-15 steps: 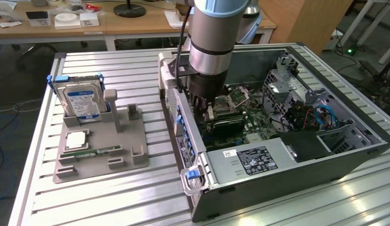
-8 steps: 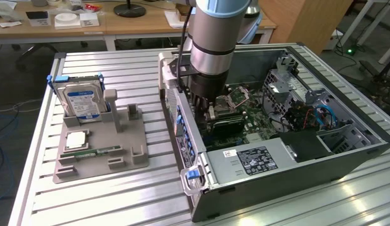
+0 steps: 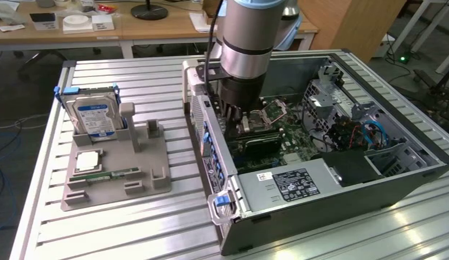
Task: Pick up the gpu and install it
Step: 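Press down on the gpu until it lock into place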
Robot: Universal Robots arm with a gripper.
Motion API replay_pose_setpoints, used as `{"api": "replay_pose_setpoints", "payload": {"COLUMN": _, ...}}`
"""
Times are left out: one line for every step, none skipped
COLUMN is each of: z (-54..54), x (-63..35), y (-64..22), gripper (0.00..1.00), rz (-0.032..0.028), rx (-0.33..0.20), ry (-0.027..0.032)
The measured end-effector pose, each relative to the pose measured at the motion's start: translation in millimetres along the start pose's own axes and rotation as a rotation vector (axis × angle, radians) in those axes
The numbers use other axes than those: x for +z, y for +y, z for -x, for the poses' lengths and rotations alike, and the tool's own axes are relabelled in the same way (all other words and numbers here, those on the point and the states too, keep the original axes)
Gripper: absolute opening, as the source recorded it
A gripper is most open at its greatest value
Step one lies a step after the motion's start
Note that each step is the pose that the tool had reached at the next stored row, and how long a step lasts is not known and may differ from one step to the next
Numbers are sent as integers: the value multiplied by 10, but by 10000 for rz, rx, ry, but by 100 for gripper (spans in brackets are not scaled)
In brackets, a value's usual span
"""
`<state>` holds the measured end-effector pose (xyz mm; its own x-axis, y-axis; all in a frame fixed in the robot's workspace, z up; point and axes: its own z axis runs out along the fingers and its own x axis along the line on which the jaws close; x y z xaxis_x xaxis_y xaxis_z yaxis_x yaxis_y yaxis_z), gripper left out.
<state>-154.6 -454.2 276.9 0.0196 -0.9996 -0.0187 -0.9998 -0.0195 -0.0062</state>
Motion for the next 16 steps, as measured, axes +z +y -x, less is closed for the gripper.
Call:
{"api": "replay_pose_setpoints", "payload": {"z": 0, "x": 0, "y": -8, "gripper": 11, "rz": 0, "rx": -3, "ry": -1}}
{"api": "replay_pose_setpoints", "payload": {"z": 0, "x": 0, "y": -23, "gripper": 11, "rz": -1, "rx": -3, "ry": -3}}
{"api": "replay_pose_setpoints", "payload": {"z": -1, "x": -1, "y": -43, "gripper": 11, "rz": 1, "rx": -1, "ry": -6}}
{"api": "replay_pose_setpoints", "payload": {"z": -1, "x": -1, "y": -70, "gripper": 11, "rz": 1, "rx": -2, "ry": -11}}
{"api": "replay_pose_setpoints", "payload": {"z": -2, "x": 0, "y": -95, "gripper": 11, "rz": 1, "rx": -4, "ry": -16}}
{"api": "replay_pose_setpoints", "payload": {"z": -2, "x": 0, "y": -116, "gripper": 11, "rz": 1, "rx": -6, "ry": -20}}
{"api": "replay_pose_setpoints", "payload": {"z": -3, "x": 0, "y": -136, "gripper": 11, "rz": 1, "rx": -7, "ry": -24}}
{"api": "replay_pose_setpoints", "payload": {"z": -3, "x": 0, "y": -163, "gripper": 11, "rz": 1, "rx": -7, "ry": -30}}
{"api": "replay_pose_setpoints", "payload": {"z": -4, "x": 0, "y": -192, "gripper": 11, "rz": 1, "rx": -6, "ry": -34}}
{"api": "replay_pose_setpoints", "payload": {"z": -4, "x": 0, "y": -219, "gripper": 11, "rz": 1, "rx": -6, "ry": -34}}
{"api": "replay_pose_setpoints", "payload": {"z": -5, "x": 1, "y": -243, "gripper": 11, "rz": 0, "rx": -6, "ry": -35}}
{"api": "replay_pose_setpoints", "payload": {"z": -5, "x": 1, "y": -247, "gripper": 11, "rz": 1, "rx": -7, "ry": -35}}
{"api": "replay_pose_setpoints", "payload": {"z": -5, "x": 1, "y": -247, "gripper": 11, "rz": 1, "rx": -6, "ry": -35}}
{"api": "replay_pose_setpoints", "payload": {"z": -5, "x": 1, "y": -247, "gripper": 11, "rz": 1, "rx": -5, "ry": -34}}
{"api": "replay_pose_setpoints", "payload": {"z": -5, "x": 1, "y": -247, "gripper": 11, "rz": 1, "rx": -6, "ry": -34}}
{"api": "replay_pose_setpoints", "payload": {"z": -5, "x": 1, "y": -248, "gripper": 11, "rz": 1, "rx": -6, "ry": -34}}
